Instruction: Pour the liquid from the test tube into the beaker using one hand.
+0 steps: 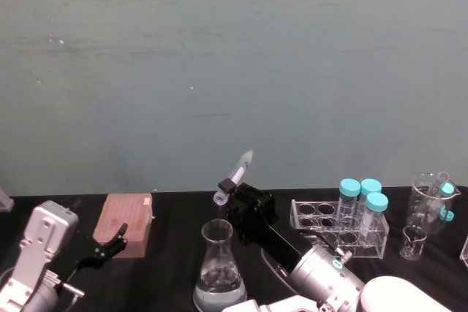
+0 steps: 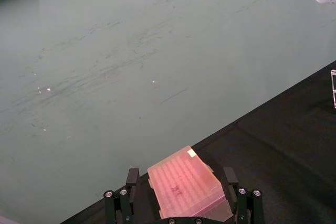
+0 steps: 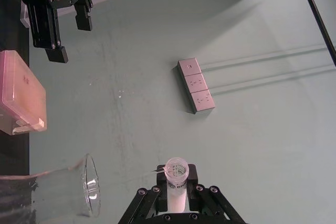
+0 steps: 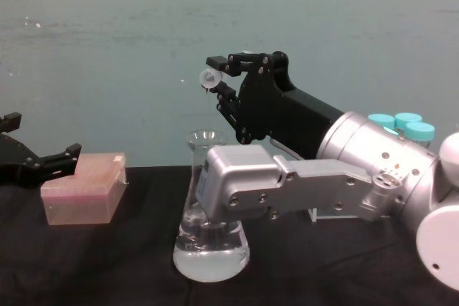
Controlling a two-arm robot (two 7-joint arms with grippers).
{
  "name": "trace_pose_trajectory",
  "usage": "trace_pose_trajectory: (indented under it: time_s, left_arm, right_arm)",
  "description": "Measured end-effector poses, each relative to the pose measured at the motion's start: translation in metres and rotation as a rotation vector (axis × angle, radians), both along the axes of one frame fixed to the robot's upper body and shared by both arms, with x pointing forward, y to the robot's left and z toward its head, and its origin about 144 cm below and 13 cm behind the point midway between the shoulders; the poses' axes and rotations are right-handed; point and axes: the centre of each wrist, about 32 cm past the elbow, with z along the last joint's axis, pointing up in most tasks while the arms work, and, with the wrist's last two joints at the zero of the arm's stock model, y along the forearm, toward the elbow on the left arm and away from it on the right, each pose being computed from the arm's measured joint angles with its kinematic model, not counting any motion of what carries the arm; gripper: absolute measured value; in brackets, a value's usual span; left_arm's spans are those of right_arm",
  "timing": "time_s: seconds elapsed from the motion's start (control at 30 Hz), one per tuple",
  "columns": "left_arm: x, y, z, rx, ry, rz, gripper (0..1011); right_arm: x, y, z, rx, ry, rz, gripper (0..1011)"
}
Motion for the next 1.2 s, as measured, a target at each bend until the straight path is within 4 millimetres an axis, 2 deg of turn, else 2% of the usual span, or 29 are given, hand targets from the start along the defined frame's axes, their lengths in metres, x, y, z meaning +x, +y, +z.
trace_pose_trajectory:
  time_s: [1.2]
  left_arm:
    - [0.0,0.0,0.0,0.0,0.0,0.0,1000]
  right_arm:
    - [0.0018,-0.0008,-0.0011,-0.002,-0.014,-0.001,208]
